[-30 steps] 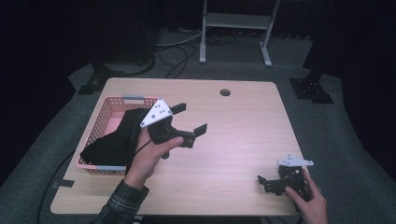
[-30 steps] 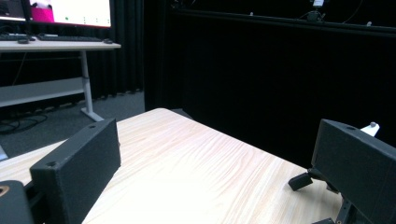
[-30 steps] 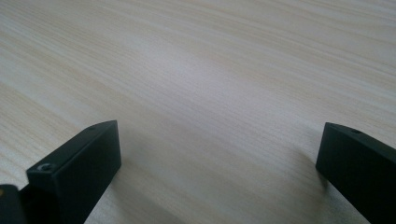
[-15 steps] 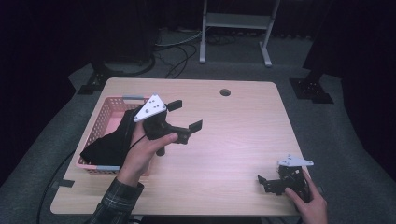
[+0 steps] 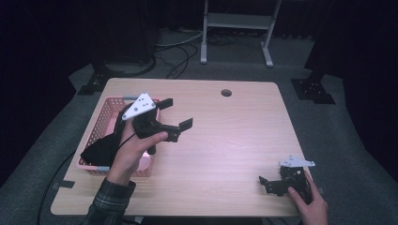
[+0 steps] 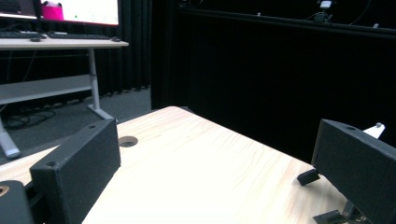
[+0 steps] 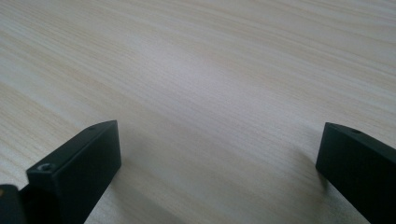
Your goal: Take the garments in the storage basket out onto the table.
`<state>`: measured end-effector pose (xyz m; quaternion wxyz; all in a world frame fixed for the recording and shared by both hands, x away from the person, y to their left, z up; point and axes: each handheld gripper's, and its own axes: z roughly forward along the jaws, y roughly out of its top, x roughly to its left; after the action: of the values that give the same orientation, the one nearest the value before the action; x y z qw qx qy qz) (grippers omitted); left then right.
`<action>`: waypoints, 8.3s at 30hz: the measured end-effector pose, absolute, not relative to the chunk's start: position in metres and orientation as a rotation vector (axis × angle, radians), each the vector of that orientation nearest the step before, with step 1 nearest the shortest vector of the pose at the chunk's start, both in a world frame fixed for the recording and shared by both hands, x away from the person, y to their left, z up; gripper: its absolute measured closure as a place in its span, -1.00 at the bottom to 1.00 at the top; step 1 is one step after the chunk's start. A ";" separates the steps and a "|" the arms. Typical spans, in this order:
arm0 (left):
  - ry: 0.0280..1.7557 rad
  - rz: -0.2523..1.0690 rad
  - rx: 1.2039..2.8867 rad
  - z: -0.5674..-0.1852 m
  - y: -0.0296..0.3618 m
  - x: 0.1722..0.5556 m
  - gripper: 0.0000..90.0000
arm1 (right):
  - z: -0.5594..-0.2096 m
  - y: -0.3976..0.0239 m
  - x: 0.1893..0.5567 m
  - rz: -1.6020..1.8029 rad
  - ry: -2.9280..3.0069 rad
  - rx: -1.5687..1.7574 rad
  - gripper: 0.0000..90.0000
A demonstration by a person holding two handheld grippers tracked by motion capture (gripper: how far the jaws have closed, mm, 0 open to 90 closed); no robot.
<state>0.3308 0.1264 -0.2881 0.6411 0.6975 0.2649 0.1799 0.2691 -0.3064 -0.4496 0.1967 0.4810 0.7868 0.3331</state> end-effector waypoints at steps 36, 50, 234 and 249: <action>0.670 0.486 1.546 -0.273 0.190 0.338 -0.99 | -0.450 -0.306 0.269 0.933 2.203 1.346 -1.00; 0.702 0.514 1.514 -0.270 0.214 0.343 -0.99 | -0.450 -0.306 0.269 0.933 2.203 1.349 -1.00; 1.226 0.440 1.995 -0.382 0.264 0.405 -0.99 | -0.450 -0.306 0.269 0.932 2.204 1.347 -1.00; 1.288 0.401 2.077 -0.391 0.260 0.411 -0.99 | -0.450 -0.306 0.269 0.933 2.204 1.347 -1.00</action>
<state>0.4113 0.2605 -0.3915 0.3264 0.7928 0.4914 0.1529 0.2691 -0.3064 -0.4497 0.1966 0.4810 0.7868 0.3330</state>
